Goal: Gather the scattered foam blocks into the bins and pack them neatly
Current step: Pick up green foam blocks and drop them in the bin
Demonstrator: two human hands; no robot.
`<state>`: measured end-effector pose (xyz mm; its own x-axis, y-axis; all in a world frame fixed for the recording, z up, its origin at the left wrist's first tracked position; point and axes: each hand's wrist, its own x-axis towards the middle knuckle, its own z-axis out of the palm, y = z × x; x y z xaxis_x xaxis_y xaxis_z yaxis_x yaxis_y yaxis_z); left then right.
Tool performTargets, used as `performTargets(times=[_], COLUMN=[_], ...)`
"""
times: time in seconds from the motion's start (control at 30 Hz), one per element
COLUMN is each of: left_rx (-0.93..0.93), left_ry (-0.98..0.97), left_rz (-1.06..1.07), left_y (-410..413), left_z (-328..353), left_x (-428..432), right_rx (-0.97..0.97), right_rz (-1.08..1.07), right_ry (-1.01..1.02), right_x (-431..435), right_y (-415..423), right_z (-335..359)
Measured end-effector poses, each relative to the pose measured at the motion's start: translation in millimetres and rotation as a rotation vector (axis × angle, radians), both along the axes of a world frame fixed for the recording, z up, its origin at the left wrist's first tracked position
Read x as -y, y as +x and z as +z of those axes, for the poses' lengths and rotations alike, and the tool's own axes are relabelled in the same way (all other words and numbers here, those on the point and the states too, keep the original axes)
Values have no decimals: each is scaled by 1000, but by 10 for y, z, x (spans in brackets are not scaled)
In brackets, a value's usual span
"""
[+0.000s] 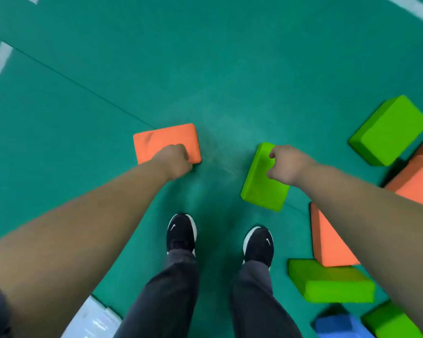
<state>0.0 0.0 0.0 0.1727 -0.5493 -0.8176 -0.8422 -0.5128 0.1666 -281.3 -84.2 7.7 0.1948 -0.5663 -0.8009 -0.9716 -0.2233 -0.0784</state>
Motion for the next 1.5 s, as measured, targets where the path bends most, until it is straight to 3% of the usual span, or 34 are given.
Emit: performTargets(times=[0.2, 0.4, 0.47, 0.57, 0.8, 0.97, 1.13, 1.37, 1.5], left_rx=[215, 309, 358, 448, 488, 493, 435, 311, 296], left_ry=[-202, -104, -141, -180, -71, 23, 53, -97, -180], left_rz=[-181, -381, -417, -527, -712, -933, -968, -991, -1153], left_y=[49, 150, 142, 49, -237, -486, -786, -1408, -1909], left_z=[-1022, -1573, -1591, -1495, -1226, -801, 106, 1513, 2075], left_x=[349, 519, 501, 473, 494, 382, 518, 941, 911], right_rx=[-90, -185, -175, -169, -118, -131, -91, -117, -179], right_rz=[-20, -31, -54, -50, 37, 66, -68, -333, -512], right_ry=[-75, -68, -92, 25, 139, 150, 50, -58, -137], right_x=[212, 253, 256, 218, -27, -146, 19, 68, -496], right_y=[-133, -349, -406, -422, -412, -467, -590, -1043, -1453], right_z=[-1016, -1590, -1658, -1665, -1463, -976, -8, 1559, 2261])
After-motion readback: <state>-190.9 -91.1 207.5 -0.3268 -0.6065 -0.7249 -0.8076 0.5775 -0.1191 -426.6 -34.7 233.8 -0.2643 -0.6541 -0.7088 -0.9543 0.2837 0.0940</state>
